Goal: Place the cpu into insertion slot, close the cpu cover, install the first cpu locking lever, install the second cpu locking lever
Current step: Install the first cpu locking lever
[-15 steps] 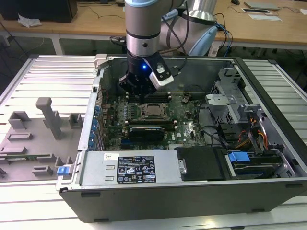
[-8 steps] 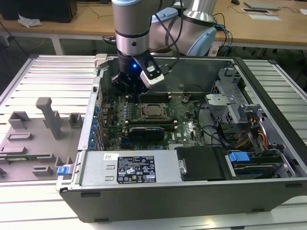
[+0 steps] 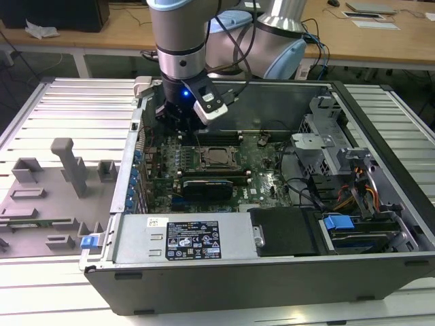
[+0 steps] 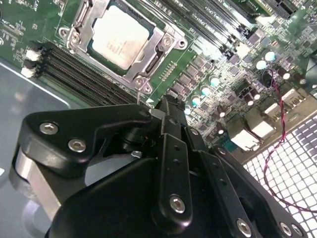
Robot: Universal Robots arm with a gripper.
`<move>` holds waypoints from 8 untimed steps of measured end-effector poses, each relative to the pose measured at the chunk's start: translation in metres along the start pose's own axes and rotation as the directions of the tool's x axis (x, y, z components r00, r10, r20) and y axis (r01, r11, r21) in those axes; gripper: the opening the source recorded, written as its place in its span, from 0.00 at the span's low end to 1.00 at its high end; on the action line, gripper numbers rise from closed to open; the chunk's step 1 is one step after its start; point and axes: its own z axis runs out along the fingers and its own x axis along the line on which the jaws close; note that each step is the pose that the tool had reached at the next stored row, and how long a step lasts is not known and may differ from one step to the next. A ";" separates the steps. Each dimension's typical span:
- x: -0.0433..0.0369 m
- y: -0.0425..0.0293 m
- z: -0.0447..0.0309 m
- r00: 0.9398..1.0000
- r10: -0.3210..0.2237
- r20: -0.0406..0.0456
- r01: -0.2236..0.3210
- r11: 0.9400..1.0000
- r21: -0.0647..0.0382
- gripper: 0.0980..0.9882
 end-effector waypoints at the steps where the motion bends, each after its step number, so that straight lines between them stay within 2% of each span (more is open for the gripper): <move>1: 0.0000 -0.0001 0.0000 1.000 0.000 0.000 0.000 1.000 0.001 0.01; 2: 0.0001 -0.0001 -0.0001 1.000 0.000 0.000 0.000 1.000 0.002 0.01; 3: 0.0001 -0.0002 0.0000 1.000 0.000 0.000 0.000 1.000 -0.006 0.01; 4: 0.0002 -0.0007 -0.0001 1.000 0.002 0.000 -0.002 1.000 -0.030 0.01; 5: 0.0001 -0.0010 -0.0001 1.000 0.003 -0.002 -0.003 0.999 -0.043 0.01; 6: -0.0001 -0.0010 0.0000 1.000 0.004 -0.007 -0.004 0.999 -0.047 0.01; 8: -0.0001 -0.0011 0.0000 1.000 0.004 -0.009 -0.004 0.999 -0.048 0.01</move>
